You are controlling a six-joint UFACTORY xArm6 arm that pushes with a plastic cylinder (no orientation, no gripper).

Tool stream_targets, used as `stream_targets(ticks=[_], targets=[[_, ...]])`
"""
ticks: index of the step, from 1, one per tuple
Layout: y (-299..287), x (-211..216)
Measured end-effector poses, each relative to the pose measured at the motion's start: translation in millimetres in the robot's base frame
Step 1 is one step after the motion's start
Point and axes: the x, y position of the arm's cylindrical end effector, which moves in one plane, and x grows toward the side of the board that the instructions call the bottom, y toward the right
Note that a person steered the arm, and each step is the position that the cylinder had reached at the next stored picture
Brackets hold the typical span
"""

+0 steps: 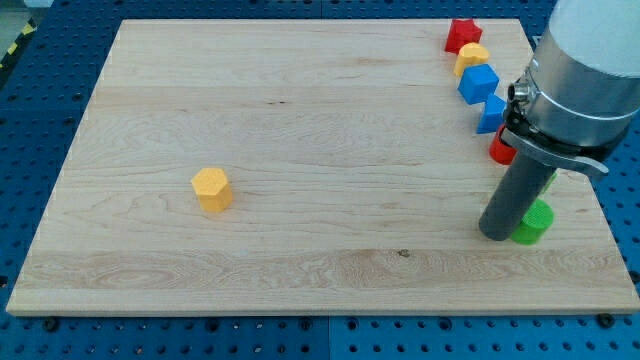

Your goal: Push yellow hexagon towards bottom right

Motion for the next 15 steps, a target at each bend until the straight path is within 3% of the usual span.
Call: stream_targets(ticks=[3, 5, 8, 10, 15], targets=[[15.3, -1.1], [-122.6, -42.0], [-419.3, -85.9], [-433.9, -85.9], [-297.1, -36.6]])
